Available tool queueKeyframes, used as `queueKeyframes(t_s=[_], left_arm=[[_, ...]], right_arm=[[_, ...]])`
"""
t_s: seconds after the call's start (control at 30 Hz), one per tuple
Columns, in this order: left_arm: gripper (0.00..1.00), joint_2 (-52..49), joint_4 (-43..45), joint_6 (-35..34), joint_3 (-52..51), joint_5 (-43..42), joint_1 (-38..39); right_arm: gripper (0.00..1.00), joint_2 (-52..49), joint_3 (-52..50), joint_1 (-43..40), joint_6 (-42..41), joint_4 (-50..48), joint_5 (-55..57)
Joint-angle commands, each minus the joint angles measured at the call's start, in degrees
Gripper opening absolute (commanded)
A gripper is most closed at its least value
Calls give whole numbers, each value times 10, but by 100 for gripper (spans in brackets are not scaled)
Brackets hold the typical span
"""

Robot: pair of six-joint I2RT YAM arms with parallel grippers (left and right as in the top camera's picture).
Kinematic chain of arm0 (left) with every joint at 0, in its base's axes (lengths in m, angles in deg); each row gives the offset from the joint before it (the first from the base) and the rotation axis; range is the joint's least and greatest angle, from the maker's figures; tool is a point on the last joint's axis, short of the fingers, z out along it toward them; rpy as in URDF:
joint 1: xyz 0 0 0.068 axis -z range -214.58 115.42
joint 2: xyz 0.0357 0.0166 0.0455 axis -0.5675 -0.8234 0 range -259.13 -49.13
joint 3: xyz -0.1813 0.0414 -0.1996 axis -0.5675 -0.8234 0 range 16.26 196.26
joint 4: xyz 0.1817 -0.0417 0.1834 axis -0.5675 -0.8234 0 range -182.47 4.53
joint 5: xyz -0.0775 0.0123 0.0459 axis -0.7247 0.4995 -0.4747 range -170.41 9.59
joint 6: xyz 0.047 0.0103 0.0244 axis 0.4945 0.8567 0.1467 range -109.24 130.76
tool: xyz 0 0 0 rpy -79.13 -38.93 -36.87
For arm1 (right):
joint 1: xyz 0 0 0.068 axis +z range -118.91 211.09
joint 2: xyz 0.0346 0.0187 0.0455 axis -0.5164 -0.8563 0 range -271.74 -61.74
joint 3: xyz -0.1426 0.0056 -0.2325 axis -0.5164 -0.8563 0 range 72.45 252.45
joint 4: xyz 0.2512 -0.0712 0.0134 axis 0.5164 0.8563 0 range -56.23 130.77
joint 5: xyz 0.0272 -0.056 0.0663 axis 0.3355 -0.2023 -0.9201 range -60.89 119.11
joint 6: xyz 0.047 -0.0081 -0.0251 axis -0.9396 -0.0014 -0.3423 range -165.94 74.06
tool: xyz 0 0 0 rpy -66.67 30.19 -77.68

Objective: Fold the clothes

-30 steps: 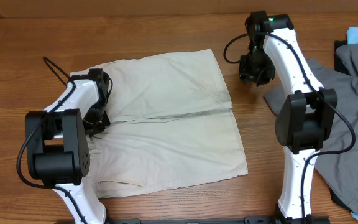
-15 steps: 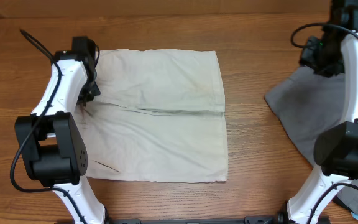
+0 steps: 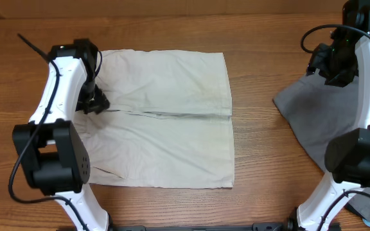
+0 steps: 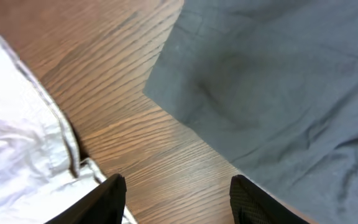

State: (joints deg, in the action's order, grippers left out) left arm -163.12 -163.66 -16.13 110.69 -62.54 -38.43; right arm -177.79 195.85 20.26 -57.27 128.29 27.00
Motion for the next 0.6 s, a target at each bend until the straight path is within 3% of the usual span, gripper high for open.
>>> queueKeyframes(t_s=[0.0, 0.13, 0.37, 0.43, 0.57], left_arm=[[88, 113, 10, 92, 13, -172, 0], [89, 202, 22, 129, -12, -223, 2], [90, 438, 140, 141, -224, -280, 1], [90, 480, 161, 138, -266, -280, 1], [88, 566, 163, 131, -324, -272, 1]], right_arm=[[58, 95, 5, 2, 9, 1, -30], [59, 151, 4, 4, 10, -5, -51], [61, 268, -11, 28, 14, -29, -53], [61, 297, -49, 36, 13, -47, -53], [61, 396, -238, 44, 4, -126, -56]])
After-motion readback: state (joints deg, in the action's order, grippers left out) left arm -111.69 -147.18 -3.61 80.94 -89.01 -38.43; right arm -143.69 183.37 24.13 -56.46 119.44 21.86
